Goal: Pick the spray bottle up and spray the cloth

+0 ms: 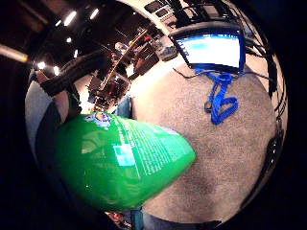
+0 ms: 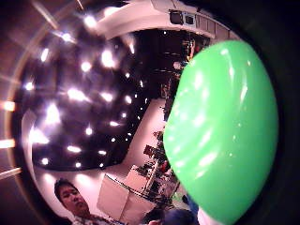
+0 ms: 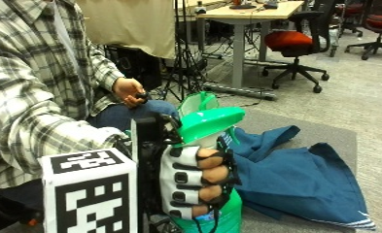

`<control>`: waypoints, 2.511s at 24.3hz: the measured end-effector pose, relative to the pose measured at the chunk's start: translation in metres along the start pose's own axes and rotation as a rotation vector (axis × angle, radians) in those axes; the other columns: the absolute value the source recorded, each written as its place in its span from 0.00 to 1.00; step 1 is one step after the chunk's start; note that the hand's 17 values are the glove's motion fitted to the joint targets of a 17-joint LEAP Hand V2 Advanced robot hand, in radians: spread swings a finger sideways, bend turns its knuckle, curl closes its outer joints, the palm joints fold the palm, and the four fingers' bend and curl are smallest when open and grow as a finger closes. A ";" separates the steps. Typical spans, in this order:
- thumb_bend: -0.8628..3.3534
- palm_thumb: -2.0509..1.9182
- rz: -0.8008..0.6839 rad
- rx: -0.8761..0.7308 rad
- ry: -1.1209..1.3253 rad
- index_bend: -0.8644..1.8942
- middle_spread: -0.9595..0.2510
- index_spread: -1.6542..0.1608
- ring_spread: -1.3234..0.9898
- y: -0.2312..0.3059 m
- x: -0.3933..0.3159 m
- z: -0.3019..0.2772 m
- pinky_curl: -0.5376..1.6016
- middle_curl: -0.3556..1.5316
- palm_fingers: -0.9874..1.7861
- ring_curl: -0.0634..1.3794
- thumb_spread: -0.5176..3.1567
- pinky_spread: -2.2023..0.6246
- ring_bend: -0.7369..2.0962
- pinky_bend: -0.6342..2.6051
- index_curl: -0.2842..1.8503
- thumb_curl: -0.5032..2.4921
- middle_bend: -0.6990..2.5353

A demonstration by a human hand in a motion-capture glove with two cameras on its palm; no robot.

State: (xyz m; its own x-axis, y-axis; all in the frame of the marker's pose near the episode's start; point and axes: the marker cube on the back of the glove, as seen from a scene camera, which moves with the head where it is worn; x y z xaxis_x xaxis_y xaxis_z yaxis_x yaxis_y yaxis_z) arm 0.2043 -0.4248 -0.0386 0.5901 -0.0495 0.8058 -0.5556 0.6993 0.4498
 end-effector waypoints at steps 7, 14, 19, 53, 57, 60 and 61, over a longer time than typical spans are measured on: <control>0.20 0.79 0.030 0.071 0.026 0.45 0.66 0.77 0.49 -0.005 -0.001 0.002 0.39 0.44 0.84 0.33 0.24 0.74 0.43 0.31 0.33 0.39 0.36; 0.20 0.78 0.027 0.091 0.033 0.46 0.66 0.77 0.48 -0.006 -0.001 0.002 0.40 0.45 0.84 0.35 0.20 0.73 0.44 0.31 0.35 0.40 0.37; 0.20 0.78 0.017 0.085 0.040 0.47 0.66 0.77 0.48 -0.006 -0.004 -0.001 0.40 0.46 0.84 0.36 0.18 0.73 0.45 0.32 0.36 0.40 0.38; 0.20 0.78 -0.526 -0.457 0.620 0.47 0.66 0.77 0.48 0.070 -0.145 0.061 0.42 0.46 0.83 0.37 0.15 0.72 0.46 0.31 0.39 0.42 0.39; 0.20 0.78 -0.568 -0.476 0.672 0.47 0.66 0.77 0.48 0.080 -0.149 0.064 0.42 0.46 0.83 0.38 0.15 0.72 0.46 0.31 0.39 0.42 0.39; 0.20 0.78 -0.602 -0.524 0.731 0.47 0.66 0.77 0.48 0.091 -0.152 0.078 0.43 0.46 0.83 0.38 0.15 0.72 0.46 0.31 0.39 0.42 0.39; 0.20 0.78 -0.613 -0.547 0.756 0.47 0.66 0.77 0.48 0.097 -0.153 0.085 0.43 0.46 0.83 0.38 0.15 0.72 0.46 0.31 0.39 0.42 0.39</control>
State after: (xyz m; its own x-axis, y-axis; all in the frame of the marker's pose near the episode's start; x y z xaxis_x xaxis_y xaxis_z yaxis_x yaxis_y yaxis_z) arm 0.0103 -0.4104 -0.0858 0.9840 -0.1772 -0.0200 0.1745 0.9343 0.3109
